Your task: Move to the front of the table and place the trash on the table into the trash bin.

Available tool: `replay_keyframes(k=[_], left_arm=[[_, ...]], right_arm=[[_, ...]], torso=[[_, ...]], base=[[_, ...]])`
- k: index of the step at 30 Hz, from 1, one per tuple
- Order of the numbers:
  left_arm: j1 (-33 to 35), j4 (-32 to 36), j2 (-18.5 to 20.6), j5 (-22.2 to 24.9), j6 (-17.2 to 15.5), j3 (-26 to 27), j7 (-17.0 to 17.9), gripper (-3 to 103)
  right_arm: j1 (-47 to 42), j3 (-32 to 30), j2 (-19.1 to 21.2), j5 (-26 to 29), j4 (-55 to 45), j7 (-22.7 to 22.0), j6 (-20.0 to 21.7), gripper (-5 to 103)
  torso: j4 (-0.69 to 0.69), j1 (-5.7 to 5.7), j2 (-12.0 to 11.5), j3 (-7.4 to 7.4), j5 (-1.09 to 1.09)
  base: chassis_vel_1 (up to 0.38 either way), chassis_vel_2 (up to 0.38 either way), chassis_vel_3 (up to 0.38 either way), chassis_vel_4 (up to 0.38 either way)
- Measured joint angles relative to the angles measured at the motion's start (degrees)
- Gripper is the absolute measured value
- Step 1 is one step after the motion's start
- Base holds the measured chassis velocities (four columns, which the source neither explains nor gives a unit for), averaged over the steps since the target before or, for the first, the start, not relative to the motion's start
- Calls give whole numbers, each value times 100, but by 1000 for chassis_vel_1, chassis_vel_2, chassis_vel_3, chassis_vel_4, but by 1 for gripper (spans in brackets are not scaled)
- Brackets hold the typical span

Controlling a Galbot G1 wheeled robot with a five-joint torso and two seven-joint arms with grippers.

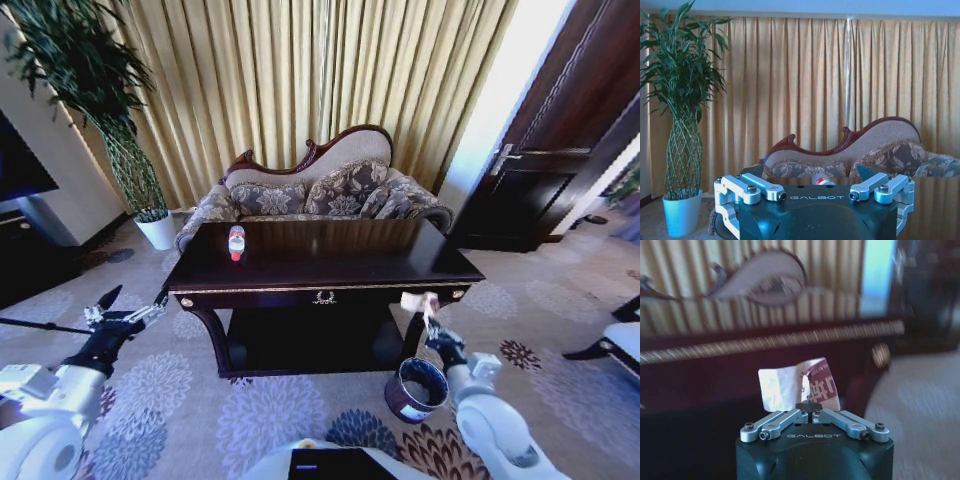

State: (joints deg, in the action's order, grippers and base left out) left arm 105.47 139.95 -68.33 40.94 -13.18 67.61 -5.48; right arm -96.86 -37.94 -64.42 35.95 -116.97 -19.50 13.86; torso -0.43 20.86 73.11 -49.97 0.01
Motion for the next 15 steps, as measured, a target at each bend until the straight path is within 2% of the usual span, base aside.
replay_keyframes(k=[2, 5, 8, 15], left_arm=[[12, 76, -35, 7, -1, 29, 9, 100], [47, 152, -76, 23, -2, 75, 16, 100], [95, 222, -133, 76, -2, 165, 20, 100], [75, 317, -173, 113, 2, 226, 34, 100]], right_arm=[[197, 59, -45, 222, 439, -107, 151, 0], [446, 133, -66, 190, 1035, -130, 202, 0], [908, 250, -89, -37, 2014, -129, 207, 0], [1497, 398, -163, -503, 3339, -8, -28, 0]], torso=[[1, -3, 2, 1, -1], [2, -4, 3, 2, -1], [1, -3, 2, 1, 0], [0, -3, 2, 1, -1]], base=[[0, 0, 0, 0], [0, 0, 0, 0], [0, 0, 0, 0], [0, 0, 0, 0]])
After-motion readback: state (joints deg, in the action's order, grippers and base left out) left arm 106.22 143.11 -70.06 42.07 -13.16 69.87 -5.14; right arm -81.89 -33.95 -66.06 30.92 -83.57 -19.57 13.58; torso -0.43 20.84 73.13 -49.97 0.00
